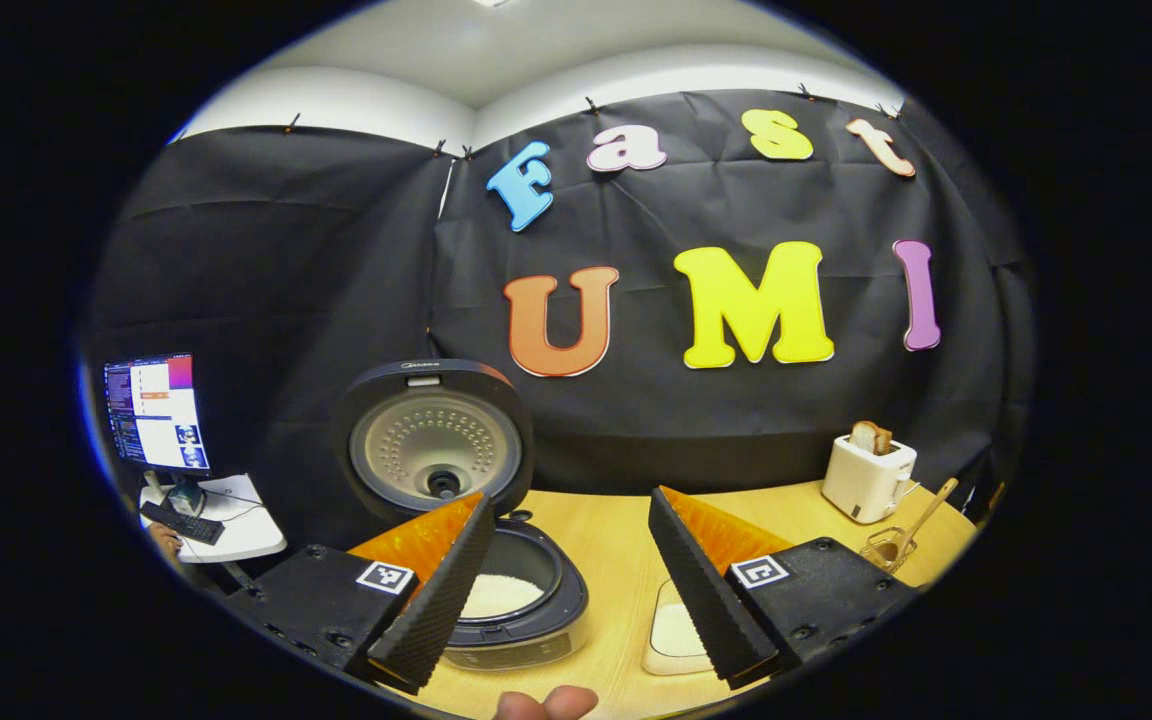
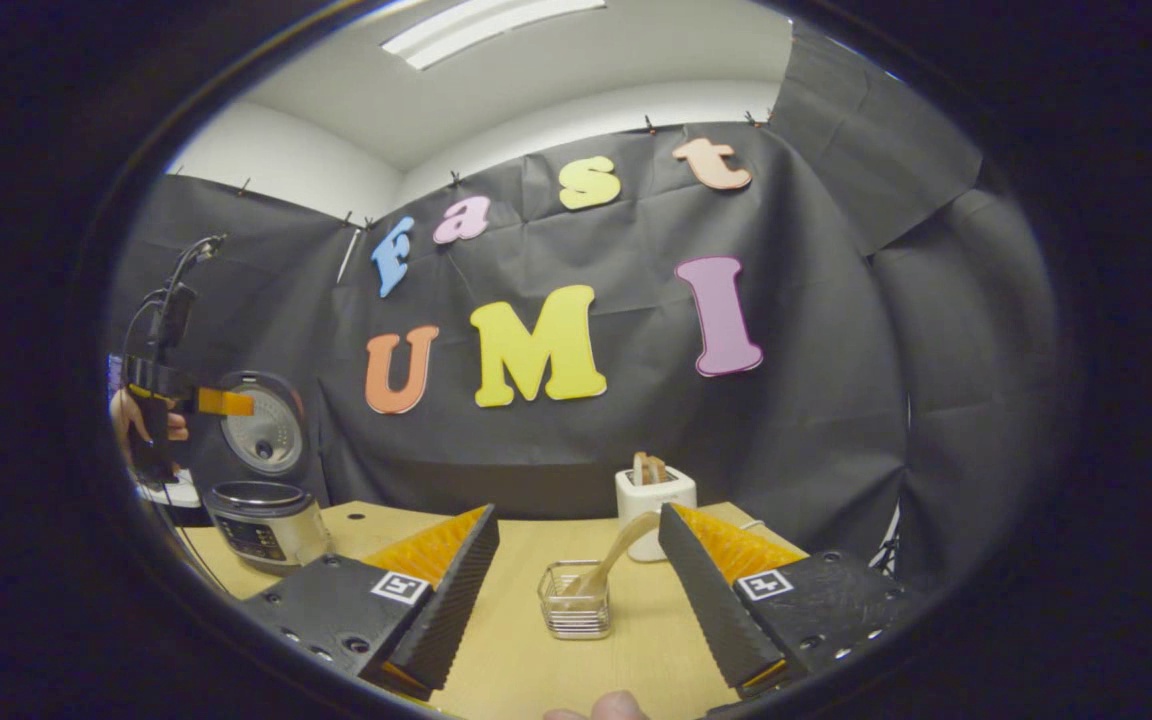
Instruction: Close the left gripper, press the button to open the rice cooker; take a wooden spoon from the chopstick holder with the right hand, scoop a spoonful of rice and pour it into the rice cooker, then put the wooden spoon back into the chopstick holder.
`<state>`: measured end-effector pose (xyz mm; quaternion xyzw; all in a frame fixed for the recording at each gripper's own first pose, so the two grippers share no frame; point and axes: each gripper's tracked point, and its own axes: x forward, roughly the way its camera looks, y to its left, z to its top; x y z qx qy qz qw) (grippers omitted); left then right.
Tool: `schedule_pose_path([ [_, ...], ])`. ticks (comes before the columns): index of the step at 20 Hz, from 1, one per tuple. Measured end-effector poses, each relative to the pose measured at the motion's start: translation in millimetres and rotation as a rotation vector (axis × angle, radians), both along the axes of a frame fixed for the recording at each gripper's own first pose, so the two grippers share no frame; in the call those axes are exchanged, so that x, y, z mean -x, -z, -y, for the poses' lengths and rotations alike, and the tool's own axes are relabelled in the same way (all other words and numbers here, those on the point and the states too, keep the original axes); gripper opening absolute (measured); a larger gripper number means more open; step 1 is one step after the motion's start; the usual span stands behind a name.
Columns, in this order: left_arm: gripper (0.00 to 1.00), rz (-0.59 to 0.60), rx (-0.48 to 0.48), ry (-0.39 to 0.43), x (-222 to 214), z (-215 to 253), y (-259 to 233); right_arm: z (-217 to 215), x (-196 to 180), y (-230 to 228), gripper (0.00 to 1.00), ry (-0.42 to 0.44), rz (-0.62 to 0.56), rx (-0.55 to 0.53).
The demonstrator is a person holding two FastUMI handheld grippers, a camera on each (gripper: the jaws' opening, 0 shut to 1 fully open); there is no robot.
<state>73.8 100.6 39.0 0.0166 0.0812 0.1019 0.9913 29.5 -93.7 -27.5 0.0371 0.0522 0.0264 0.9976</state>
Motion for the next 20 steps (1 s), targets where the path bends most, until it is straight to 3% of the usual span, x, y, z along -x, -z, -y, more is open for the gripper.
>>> schedule_pose_path([
  [3, 0.99, 0.044, -0.021, 0.026, 5, 5, 2, -6, -7, 13, 0.99, -0.006, -0.055, -0.030],
  [4, 0.99, 0.046, -0.036, 0.023, 9, 2, 6, -9, -11, 19, 0.95, -0.008, -0.074, -0.044],
  [5, 0.99, 0.052, -0.032, 0.027, 10, 4, 11, -11, -16, 25, 0.99, -0.011, -0.097, -0.054],
  [8, 0.96, 0.065, 0.002, 0.073, 10, 17, 26, -13, -36, 42, 0.96, -0.002, -0.160, -0.081],
  [13, 0.99, 0.109, -0.097, 0.073, 20, 11, 41, -1, -77, 78, 0.96, 0.058, -0.263, -0.107],
  [14, 0.99, 0.114, -0.098, 0.073, 21, 13, 44, 2, -85, 85, 0.92, 0.066, -0.284, -0.107],
  [17, 0.99, 0.122, -0.067, 0.096, 25, 23, 49, 7, -105, 111, 0.96, 0.079, -0.354, -0.105],
  [18, 0.99, 0.121, -0.057, 0.111, 26, 27, 50, 9, -110, 117, 0.92, 0.086, -0.368, -0.107],
  [20, 0.95, 0.123, -0.058, 0.119, 30, 27, 51, 14, -122, 126, 0.92, 0.099, -0.384, -0.096],
])
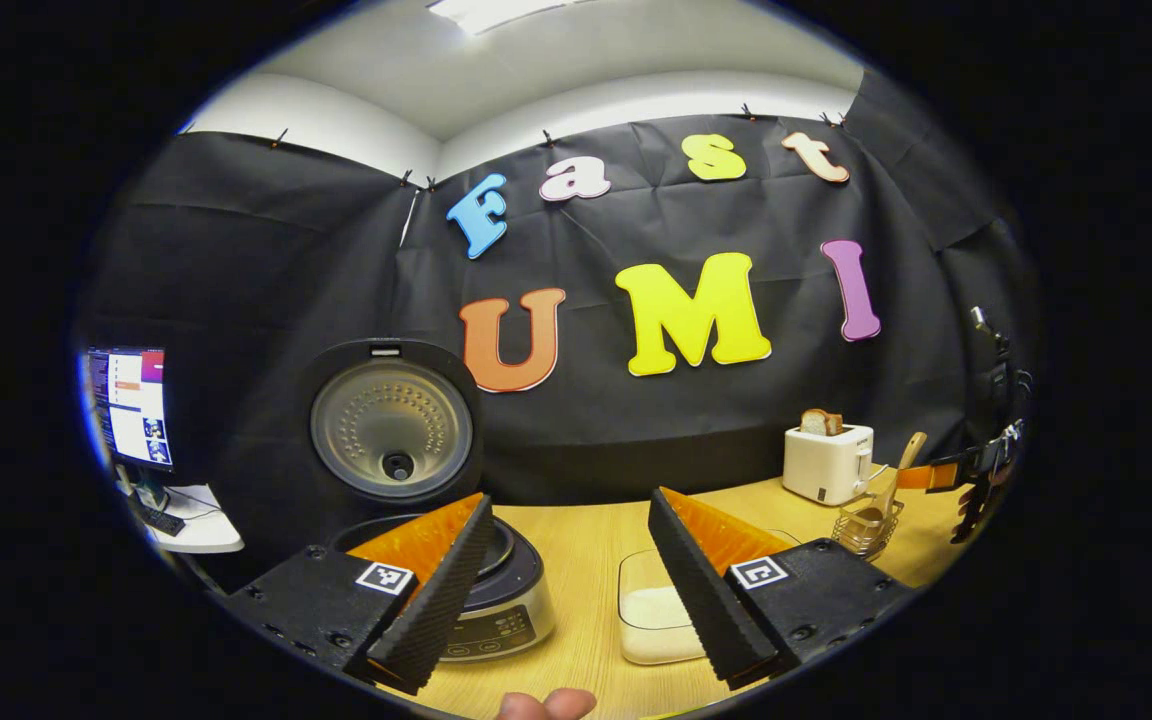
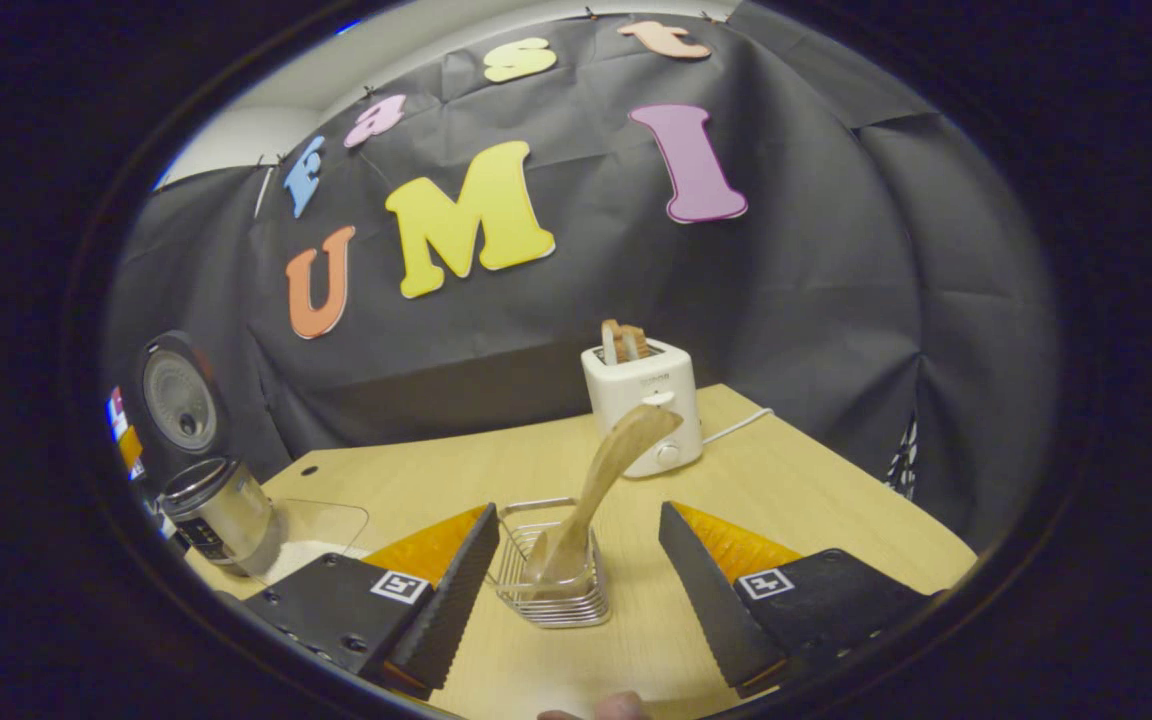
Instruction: Close the left gripper, press the button to open the rice cooker; take a wooden spoon from the chopstick holder with the right hand, scoop a spoonful of rice and pour it into the rice cooker, then put the wooden spoon back into the chopstick holder.
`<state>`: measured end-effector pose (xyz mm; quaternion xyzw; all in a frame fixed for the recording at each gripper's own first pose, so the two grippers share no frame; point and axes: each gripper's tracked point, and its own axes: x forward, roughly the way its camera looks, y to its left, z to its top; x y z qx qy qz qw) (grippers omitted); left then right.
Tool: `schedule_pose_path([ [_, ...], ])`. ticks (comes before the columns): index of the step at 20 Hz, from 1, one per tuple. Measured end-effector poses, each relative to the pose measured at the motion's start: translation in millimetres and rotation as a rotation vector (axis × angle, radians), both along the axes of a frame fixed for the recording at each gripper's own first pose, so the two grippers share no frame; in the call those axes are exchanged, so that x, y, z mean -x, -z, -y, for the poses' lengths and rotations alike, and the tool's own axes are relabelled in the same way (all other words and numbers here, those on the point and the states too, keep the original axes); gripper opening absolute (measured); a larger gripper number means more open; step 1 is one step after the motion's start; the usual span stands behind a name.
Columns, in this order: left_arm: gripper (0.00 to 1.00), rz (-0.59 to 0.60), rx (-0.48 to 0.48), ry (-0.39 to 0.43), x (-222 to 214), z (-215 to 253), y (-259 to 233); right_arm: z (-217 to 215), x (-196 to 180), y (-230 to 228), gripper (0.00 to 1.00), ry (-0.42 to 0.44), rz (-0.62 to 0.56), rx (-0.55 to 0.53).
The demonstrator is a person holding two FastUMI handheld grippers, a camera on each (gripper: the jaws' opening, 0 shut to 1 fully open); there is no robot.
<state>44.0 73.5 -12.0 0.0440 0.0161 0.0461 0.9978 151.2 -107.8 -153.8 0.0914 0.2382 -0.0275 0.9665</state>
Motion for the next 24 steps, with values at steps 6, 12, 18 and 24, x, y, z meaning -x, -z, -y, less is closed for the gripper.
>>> schedule_pose_path([
  [6, 0.99, -0.023, 0.039, 0.015, 9, -2, 7, -2, -32, 19, 0.94, -0.010, -0.036, -0.018],
  [12, 0.99, -0.042, 0.073, -0.013, 14, -19, 16, 4, -58, 27, 0.65, 0.019, -0.034, -0.063],
  [18, 0.99, -0.068, 0.073, -0.031, 14, -24, 23, -2, -65, 22, 0.19, -0.004, -0.022, -0.110],
  [24, 0.99, -0.061, 0.067, -0.024, 17, -23, 20, -10, -66, 15, 0.01, -0.006, -0.012, -0.083],
])
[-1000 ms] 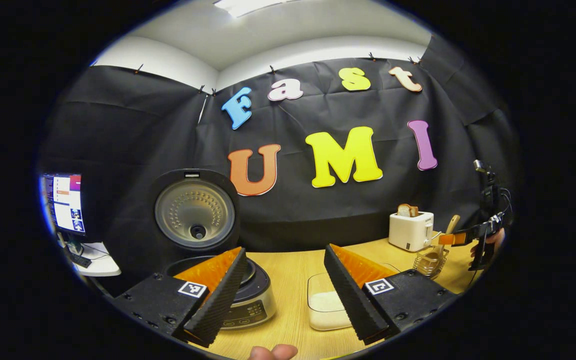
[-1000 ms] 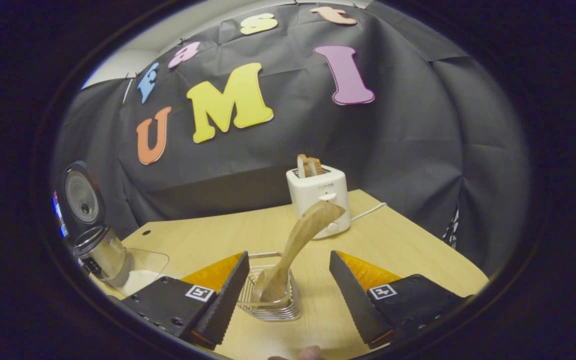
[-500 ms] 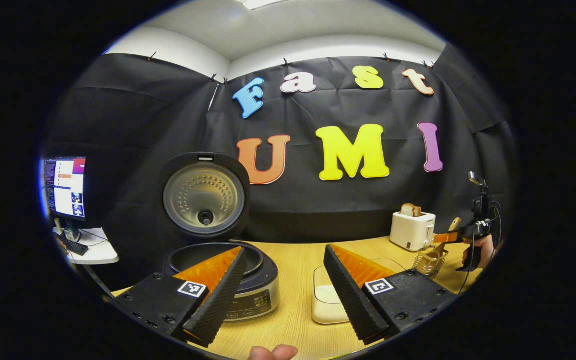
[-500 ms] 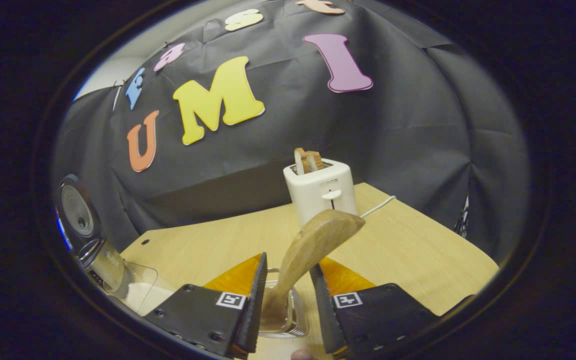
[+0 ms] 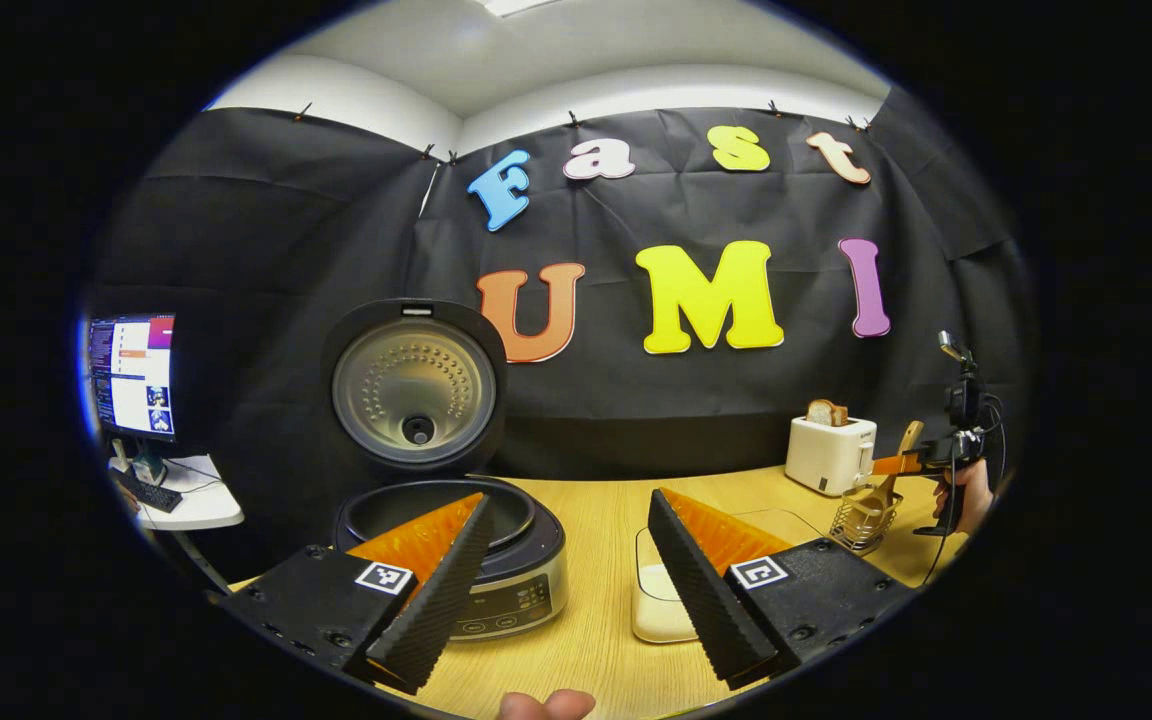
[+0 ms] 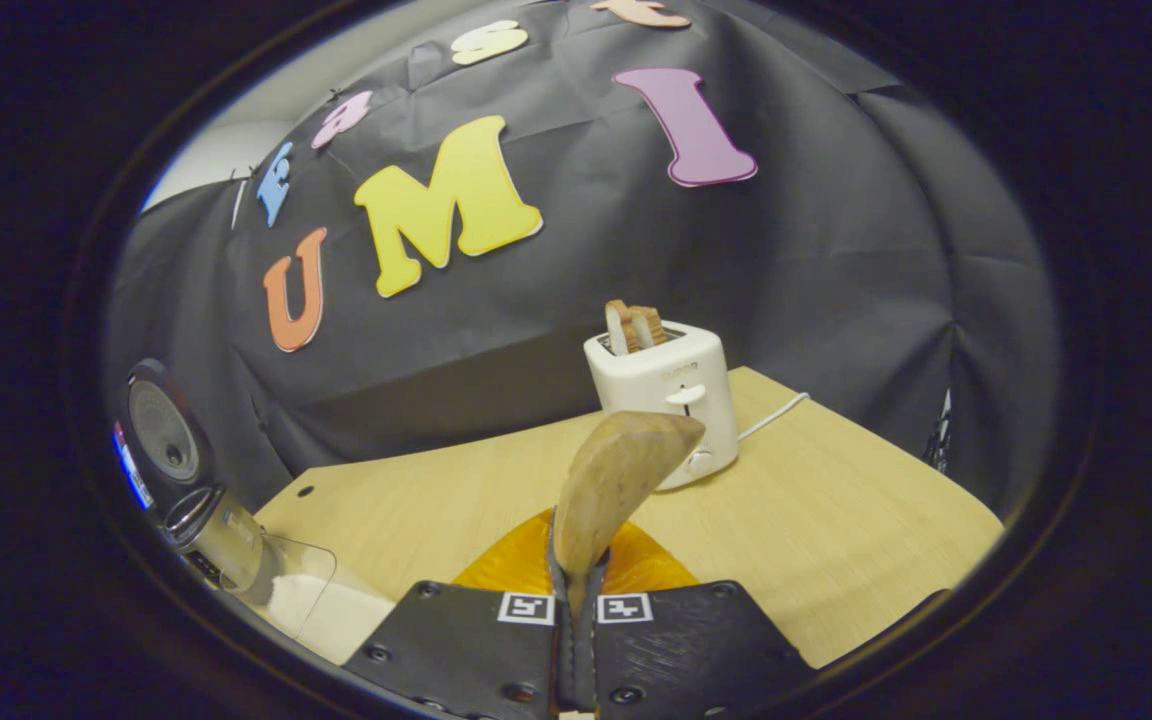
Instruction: Close the left gripper, press the button to open the rice cooker; take a wooden spoon from the chopstick holder with the right hand, scoop a spoonful of rice and pour it into the rice cooker, then put the wooden spoon back into the chopstick holder.
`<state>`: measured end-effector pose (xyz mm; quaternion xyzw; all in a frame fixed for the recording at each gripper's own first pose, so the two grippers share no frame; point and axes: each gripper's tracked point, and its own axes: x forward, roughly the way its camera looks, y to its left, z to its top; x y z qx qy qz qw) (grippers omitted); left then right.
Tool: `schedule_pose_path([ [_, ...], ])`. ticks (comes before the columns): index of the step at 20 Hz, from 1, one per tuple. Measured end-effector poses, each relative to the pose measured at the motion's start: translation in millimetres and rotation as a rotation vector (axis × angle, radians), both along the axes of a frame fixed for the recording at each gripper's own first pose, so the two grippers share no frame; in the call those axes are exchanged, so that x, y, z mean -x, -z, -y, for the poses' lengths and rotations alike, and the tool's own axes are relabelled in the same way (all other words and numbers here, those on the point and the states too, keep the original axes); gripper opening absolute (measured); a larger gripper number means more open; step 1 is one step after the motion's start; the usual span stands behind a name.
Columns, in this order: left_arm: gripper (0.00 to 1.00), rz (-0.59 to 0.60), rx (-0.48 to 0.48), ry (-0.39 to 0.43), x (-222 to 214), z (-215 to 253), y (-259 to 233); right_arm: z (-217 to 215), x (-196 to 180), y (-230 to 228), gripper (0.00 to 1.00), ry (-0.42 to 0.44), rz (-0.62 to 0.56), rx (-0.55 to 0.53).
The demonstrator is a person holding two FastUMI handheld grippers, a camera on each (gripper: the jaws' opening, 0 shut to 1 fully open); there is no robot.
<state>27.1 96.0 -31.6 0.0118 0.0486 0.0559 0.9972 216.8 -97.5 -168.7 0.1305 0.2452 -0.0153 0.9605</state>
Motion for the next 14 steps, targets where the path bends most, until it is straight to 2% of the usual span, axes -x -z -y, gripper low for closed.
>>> schedule_pose_path([
  [5, 0.99, 0.003, 0.027, 0.014, 2, 1, 0, 1, 1, -42, 0.01, 0.020, 0.073, 0.028],
  [9, 0.99, 0.018, 0.001, -0.004, 8, -8, -7, -5, 2, -81, 0.01, 0.031, 0.139, 0.079],
  [14, 0.99, 0.043, -0.006, -0.020, 16, -16, -18, -58, 8, -121, 0.02, -0.025, 0.202, 0.071],
])
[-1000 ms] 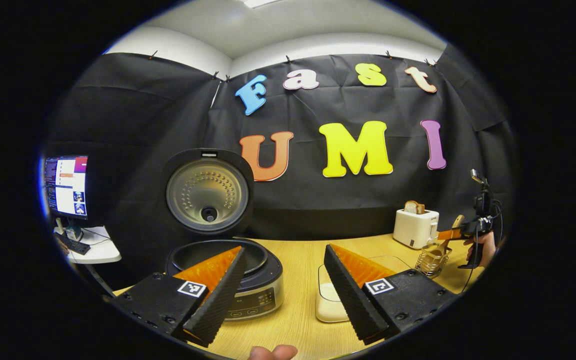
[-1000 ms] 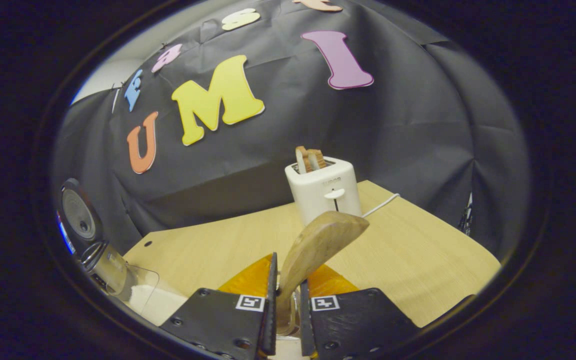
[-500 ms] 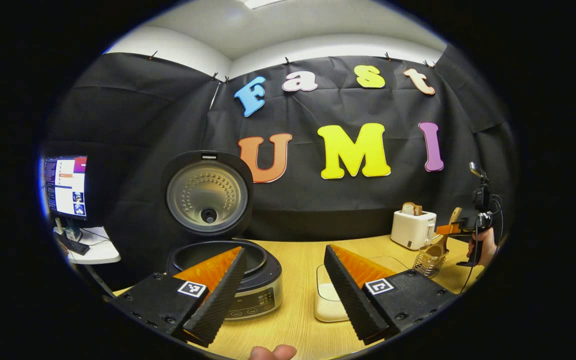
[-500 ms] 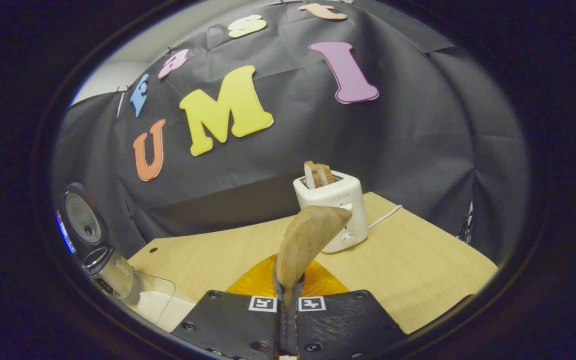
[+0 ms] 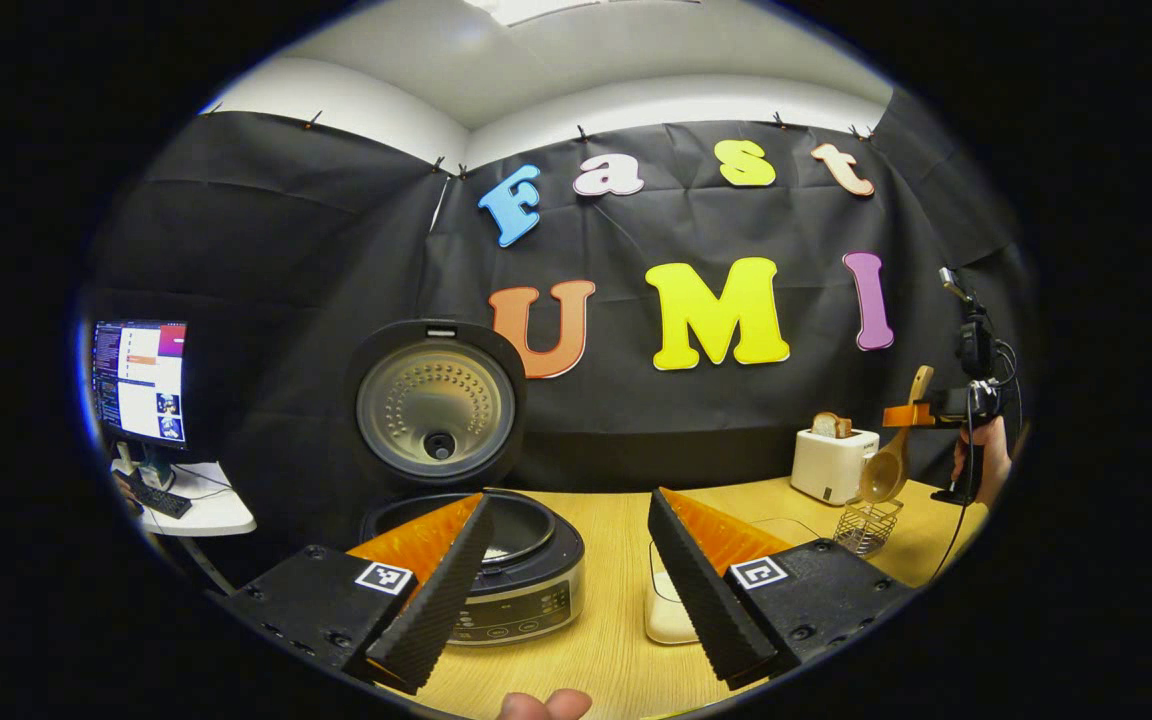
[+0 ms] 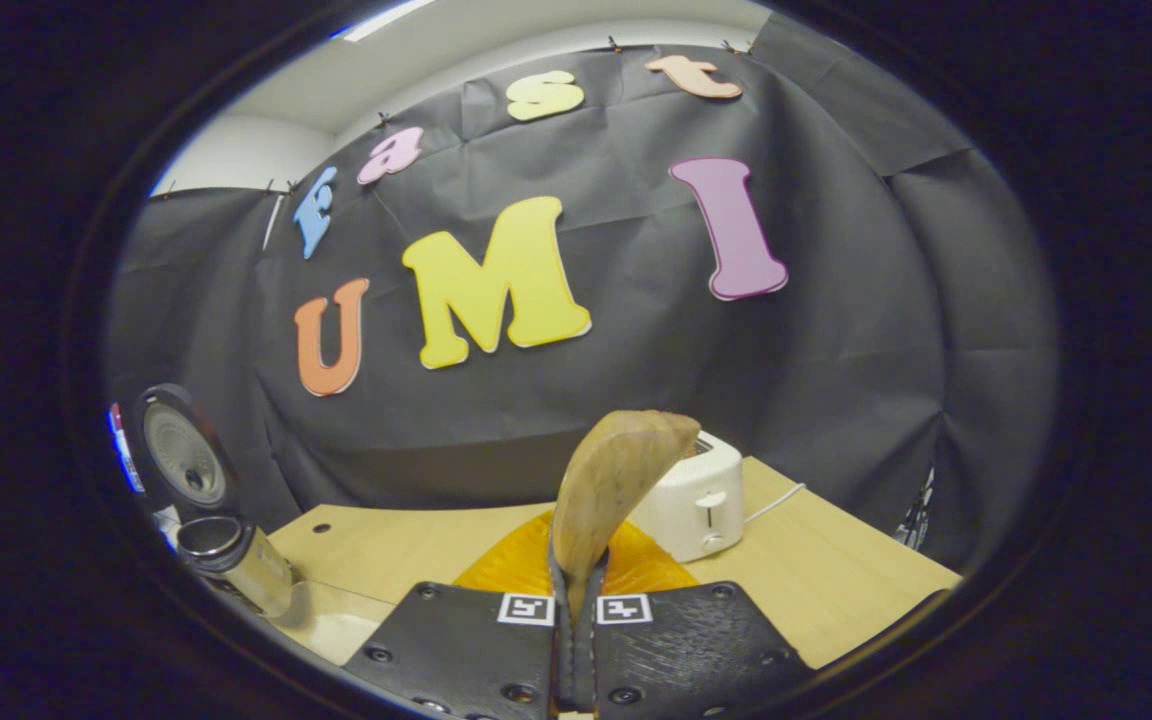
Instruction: Close the left gripper, press the button to open the rice cooker; take a wooden spoon from the chopstick holder with the right hand, scoop a spoonful of rice and pour it into the rice cooker, then put the wooden spoon back into the chopstick holder.
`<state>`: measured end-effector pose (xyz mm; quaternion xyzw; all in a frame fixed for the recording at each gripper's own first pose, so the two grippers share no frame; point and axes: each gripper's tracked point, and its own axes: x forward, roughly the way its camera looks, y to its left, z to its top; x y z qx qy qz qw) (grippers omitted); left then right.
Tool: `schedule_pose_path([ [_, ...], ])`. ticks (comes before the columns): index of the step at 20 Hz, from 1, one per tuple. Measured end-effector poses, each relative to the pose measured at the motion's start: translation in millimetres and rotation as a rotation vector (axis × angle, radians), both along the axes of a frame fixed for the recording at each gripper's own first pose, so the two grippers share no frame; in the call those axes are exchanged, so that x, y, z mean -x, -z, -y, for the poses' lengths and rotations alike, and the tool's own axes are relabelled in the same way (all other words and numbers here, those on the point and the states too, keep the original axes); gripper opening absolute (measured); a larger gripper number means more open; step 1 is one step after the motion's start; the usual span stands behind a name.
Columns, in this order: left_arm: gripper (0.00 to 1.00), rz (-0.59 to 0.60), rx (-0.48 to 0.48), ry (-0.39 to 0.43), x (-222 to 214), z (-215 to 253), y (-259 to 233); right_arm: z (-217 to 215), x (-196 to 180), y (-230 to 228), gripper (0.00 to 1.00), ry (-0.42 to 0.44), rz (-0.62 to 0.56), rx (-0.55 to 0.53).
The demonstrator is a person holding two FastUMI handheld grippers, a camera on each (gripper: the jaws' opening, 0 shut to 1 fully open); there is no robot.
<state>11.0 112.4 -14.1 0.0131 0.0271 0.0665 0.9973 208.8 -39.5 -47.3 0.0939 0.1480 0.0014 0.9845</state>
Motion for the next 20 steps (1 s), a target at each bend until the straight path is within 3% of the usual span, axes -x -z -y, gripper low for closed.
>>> schedule_pose_path([
  [6, 0.99, -0.008, -0.054, -0.023, 8, -19, -3, -104, 12, -15, 0.01, -0.168, -0.009, -0.060],
  [11, 0.99, -0.037, -0.072, -0.041, 12, -35, 3, -184, 19, 31, 0.01, -0.287, -0.097, -0.025],
  [20, 0.99, -0.045, -0.043, -0.053, 16, -52, 5, -194, 14, 114, 0.01, -0.231, -0.204, 0.436],
])
